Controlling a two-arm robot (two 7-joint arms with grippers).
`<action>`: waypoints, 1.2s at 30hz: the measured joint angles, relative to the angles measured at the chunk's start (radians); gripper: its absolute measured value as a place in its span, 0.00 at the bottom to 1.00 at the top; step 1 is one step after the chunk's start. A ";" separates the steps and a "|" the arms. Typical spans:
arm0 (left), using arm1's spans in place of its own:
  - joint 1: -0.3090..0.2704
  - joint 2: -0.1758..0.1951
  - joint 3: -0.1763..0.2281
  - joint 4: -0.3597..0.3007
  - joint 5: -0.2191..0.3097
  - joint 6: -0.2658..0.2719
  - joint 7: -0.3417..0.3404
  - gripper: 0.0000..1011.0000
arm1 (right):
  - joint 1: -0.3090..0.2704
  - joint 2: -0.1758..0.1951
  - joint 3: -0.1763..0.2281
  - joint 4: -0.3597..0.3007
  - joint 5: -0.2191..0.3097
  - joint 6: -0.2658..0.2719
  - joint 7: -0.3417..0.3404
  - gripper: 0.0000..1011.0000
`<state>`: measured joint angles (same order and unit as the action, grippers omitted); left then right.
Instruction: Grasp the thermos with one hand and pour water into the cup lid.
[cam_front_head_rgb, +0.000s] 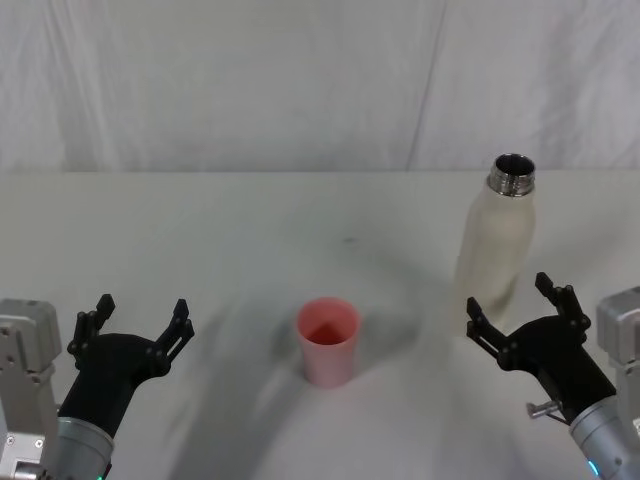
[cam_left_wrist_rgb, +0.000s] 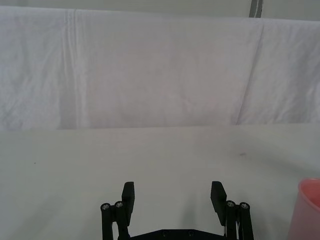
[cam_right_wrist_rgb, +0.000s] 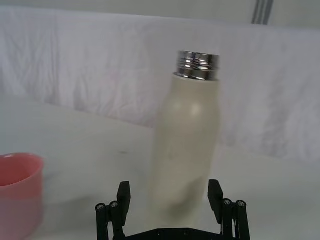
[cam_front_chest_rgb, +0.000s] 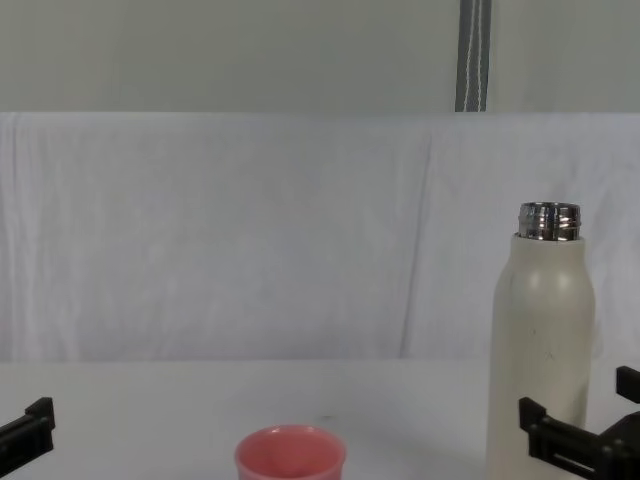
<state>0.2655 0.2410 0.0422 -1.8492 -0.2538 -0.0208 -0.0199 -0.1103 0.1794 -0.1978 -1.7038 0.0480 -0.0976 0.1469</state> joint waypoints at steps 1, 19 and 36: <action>0.000 0.000 0.000 0.000 0.000 0.000 0.000 0.99 | -0.002 0.001 -0.007 -0.007 -0.017 0.002 0.000 0.99; 0.000 0.000 0.000 0.000 0.000 0.000 0.000 0.99 | -0.035 -0.028 -0.020 -0.031 -0.040 0.007 0.000 0.99; 0.000 0.000 0.000 0.000 0.000 0.000 0.000 0.99 | -0.058 -0.051 -0.019 -0.031 -0.027 0.008 -0.003 0.99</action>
<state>0.2655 0.2410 0.0422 -1.8492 -0.2539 -0.0208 -0.0199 -0.1684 0.1286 -0.2165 -1.7345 0.0206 -0.0897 0.1444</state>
